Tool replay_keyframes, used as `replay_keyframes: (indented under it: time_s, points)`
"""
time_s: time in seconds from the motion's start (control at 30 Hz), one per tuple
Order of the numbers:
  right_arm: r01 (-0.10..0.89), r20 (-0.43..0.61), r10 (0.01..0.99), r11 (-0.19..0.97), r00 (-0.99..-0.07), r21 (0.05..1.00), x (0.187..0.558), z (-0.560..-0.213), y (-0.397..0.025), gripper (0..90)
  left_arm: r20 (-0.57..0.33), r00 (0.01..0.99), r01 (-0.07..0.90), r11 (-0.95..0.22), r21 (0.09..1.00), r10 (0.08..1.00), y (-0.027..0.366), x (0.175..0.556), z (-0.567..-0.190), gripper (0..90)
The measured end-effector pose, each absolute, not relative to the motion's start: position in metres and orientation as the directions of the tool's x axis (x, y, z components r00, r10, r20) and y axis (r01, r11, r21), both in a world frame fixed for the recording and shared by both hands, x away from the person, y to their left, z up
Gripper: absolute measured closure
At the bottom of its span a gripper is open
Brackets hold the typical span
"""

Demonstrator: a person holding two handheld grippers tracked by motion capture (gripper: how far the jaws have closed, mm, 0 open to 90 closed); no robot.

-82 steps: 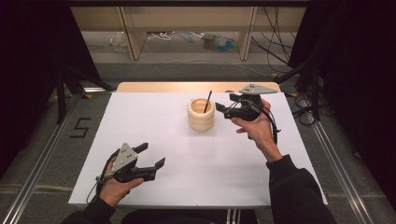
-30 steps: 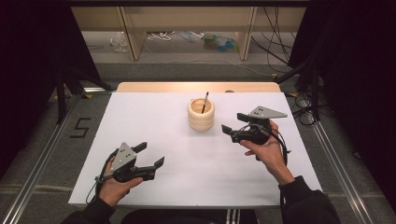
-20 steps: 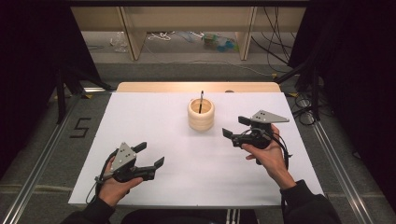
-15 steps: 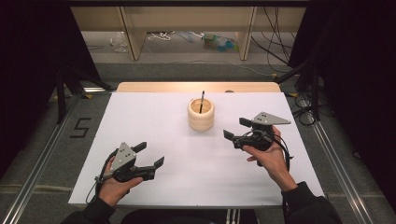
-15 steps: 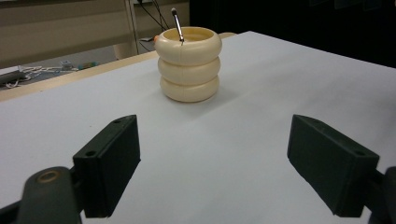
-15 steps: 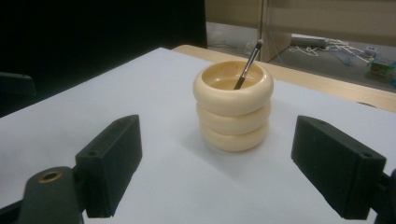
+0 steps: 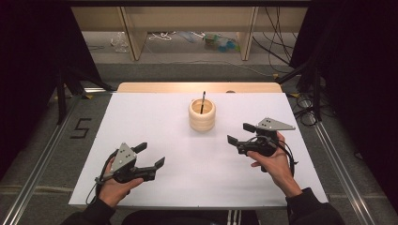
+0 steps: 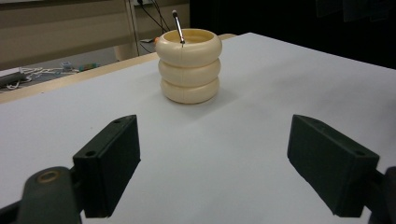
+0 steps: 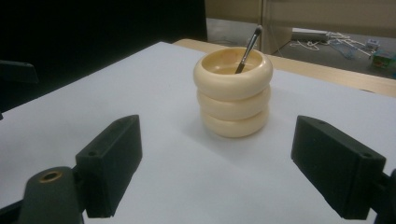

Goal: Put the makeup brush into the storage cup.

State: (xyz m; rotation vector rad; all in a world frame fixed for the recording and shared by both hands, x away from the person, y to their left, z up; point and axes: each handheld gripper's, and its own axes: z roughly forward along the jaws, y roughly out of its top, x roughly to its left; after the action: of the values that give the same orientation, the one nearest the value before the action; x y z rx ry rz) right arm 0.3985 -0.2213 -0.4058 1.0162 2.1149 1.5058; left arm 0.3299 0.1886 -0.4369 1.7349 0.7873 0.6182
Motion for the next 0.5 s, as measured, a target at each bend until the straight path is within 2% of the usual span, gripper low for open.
replay_keyframes:
  time_s: [0.5]
  points:
    - [0.370,0.137,0.723,0.174,-0.677,0.913,0.3888,-0.4131,-0.2313,17.5,0.024,0.643,0.201,-0.199,0.959,0.765,0.1904,0.3310,-0.4367,17.2]
